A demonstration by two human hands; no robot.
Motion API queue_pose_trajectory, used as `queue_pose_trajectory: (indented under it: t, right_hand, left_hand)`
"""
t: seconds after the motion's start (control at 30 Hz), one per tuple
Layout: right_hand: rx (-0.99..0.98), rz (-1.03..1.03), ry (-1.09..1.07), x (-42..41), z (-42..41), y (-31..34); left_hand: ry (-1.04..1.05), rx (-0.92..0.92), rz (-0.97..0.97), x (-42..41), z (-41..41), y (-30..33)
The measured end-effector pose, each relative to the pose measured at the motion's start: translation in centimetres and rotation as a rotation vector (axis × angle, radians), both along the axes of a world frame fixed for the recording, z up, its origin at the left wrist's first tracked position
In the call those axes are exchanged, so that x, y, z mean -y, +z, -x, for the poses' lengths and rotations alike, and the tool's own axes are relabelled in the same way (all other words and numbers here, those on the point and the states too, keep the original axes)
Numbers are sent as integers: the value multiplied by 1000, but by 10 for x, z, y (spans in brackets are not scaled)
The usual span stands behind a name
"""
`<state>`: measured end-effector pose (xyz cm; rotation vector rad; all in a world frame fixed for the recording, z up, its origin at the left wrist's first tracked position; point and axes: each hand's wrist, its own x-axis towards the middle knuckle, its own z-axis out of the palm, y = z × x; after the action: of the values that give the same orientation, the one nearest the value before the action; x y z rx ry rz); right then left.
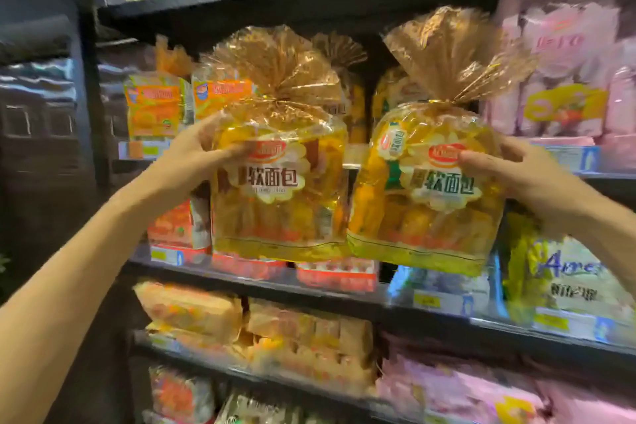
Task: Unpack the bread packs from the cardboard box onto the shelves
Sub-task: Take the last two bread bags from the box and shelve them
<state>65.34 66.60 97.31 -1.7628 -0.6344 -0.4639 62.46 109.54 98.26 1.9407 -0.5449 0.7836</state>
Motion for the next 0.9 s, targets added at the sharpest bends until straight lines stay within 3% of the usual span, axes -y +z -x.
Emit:
queue_pose_trajectory:
  t: [0.13, 0.33, 0.53, 0.7, 0.9]
  right_hand:
    - [16, -78, -136, -5, 7, 19]
    - [48, -36, -336, -16, 21, 29]
    - [61, -21, -411, -17, 20, 30]
    - [117, 37, -404, -26, 16, 35]
    - [109, 48, -350, -24, 8, 43]
  left_hand:
    - [-107, 77, -12, -9, -39, 53]
    - [-204, 208, 33, -11, -85, 110]
    - [-241, 321, 134, -3, -117, 148]
    - [-162, 380, 78, 3, -141, 150]
    - [-97, 240, -108, 16, -166, 126]
